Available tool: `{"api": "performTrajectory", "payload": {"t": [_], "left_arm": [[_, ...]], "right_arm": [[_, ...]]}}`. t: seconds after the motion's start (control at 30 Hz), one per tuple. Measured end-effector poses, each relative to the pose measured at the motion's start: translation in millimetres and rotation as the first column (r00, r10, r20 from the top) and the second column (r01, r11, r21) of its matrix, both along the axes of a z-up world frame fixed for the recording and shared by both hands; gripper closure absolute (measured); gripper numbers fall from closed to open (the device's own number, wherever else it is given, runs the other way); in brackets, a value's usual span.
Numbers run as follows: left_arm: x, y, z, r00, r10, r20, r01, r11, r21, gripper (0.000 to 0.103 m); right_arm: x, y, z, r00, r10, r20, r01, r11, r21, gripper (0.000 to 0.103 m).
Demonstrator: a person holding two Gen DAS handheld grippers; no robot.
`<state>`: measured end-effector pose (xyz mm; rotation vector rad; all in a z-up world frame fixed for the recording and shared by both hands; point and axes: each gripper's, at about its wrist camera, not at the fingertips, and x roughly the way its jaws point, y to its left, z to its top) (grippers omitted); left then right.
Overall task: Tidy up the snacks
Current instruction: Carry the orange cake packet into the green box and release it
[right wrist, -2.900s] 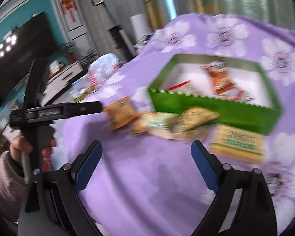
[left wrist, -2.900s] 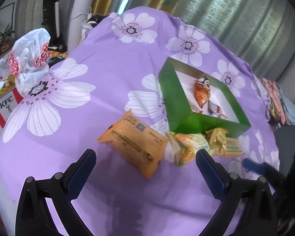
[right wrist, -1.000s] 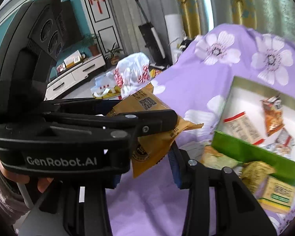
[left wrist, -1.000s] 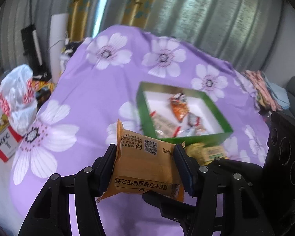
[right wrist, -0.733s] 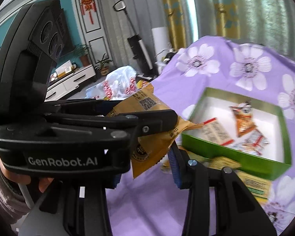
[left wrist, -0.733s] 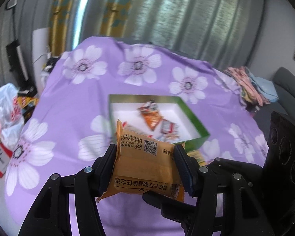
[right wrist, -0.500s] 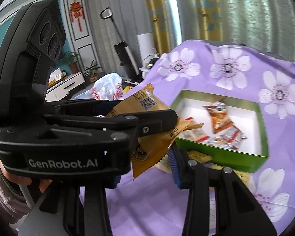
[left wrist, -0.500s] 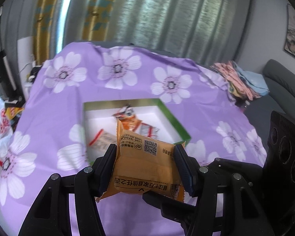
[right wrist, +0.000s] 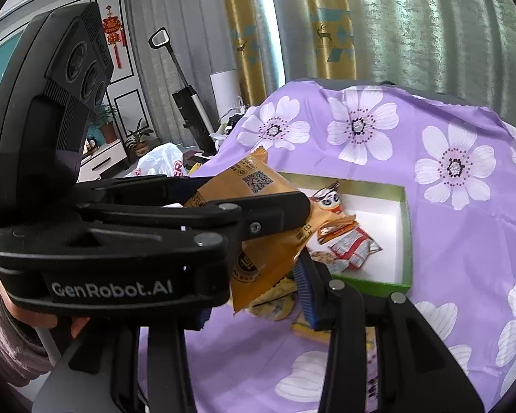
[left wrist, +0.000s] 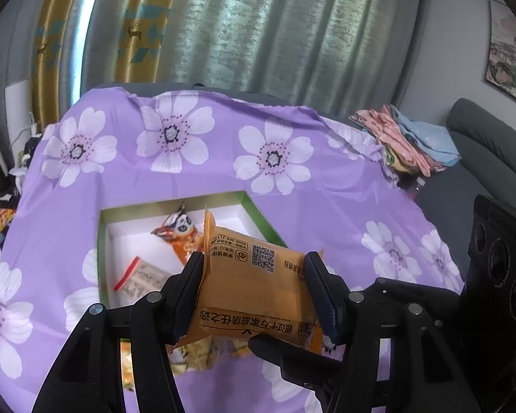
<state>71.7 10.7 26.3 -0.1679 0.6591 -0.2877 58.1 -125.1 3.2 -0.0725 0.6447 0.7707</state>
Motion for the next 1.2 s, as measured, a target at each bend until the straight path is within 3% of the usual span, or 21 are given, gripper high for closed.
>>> {"api": "performTrajectory", "payload": {"t": [0.73,1.2], "left_arm": [[74.3,6.6,-35.3,0.998,0.031,-0.057,-0.032,0.999,-0.024,0.044],[102.5,17.0,-77.9,0.987,0.037,-0.157,-0.048,0.996,-0.068,0.044]], "right_arm": [[73.0,1.4,-28.3,0.999,0.005,-0.040,-0.005,1.000,-0.002,0.062],[100.8,12.5,-62.0,0.991,-0.004,-0.133,-0.003,0.999,-0.052,0.062]]}}
